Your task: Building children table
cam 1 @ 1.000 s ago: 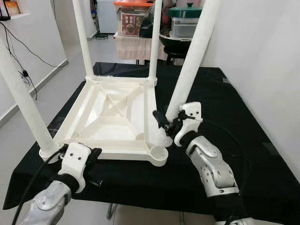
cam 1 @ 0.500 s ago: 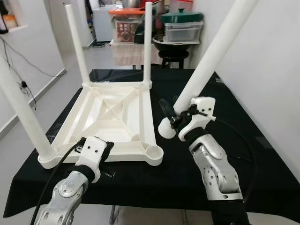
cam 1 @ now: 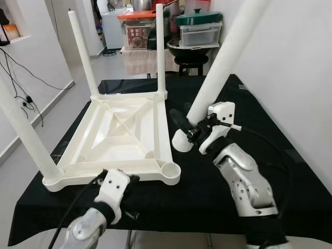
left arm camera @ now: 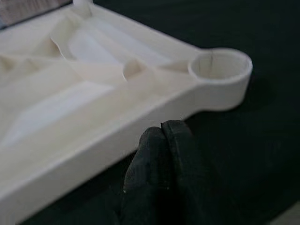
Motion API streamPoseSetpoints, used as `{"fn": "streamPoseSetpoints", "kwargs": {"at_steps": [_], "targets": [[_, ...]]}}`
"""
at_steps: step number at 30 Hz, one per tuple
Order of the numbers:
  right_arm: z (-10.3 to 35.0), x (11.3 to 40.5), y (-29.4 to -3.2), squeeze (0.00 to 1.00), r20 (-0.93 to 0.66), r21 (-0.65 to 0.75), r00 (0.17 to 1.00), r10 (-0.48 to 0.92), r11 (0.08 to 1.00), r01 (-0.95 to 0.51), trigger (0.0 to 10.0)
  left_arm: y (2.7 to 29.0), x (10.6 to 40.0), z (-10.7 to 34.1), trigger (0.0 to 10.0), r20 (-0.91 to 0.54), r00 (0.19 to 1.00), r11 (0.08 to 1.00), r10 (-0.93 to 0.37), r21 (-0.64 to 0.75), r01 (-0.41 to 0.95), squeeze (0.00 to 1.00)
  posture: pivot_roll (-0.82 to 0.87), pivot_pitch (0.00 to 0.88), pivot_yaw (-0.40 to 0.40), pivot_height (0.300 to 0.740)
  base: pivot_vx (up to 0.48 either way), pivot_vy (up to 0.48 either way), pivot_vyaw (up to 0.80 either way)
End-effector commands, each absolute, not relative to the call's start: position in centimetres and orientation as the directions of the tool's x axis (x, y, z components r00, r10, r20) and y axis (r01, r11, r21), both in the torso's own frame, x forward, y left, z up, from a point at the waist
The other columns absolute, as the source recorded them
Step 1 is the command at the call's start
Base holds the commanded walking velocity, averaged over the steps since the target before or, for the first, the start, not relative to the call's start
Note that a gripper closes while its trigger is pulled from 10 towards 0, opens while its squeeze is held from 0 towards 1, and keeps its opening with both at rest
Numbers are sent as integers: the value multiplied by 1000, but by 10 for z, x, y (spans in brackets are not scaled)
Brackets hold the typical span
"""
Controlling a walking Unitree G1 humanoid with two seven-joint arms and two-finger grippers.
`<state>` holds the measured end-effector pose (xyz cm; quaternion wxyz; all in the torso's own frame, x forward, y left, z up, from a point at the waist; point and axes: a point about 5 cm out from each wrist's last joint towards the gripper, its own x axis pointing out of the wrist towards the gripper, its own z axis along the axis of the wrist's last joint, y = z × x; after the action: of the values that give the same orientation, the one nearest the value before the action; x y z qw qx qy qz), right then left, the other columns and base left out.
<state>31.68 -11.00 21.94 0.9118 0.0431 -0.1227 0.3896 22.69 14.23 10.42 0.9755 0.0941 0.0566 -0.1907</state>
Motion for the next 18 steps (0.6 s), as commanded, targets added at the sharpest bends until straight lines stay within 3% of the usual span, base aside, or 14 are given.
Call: {"fn": "streamPoseSetpoints", "kwargs": {"at_steps": [1, 6, 10, 18], "targets": [[224, 311, -98, 0, 235, -60, 487, 841, 513, -856, 10000, 133, 203, 93, 10000, -225, 878, 868, -423, 179, 464, 0, 42, 36, 12, 740, 0, 0, 0], [220, 310, -91, 0, 158, -86, 372, 915, 388, -918, 10000, 128, 166, 83, 10000, -305, 834, 836, -459, 169, 522, 0, 45, 76, 9, 740, 0, 0, 0], [218, 305, -87, 0, 119, -101, 331, 936, 343, -934, 10000, 132, 151, 93, 10000, -279, 853, 850, -440, 176, 496, 0, 71, 125, 3, 740, 0, 0, 0], [198, 308, -70, 0, 23, -111, 334, 942, 334, -936, 10000, 133, 147, 110, 10000, -215, 900, 876, -379, 230, 424, 0, 85, 169, -9, 740, 0, 0, 0]]}}
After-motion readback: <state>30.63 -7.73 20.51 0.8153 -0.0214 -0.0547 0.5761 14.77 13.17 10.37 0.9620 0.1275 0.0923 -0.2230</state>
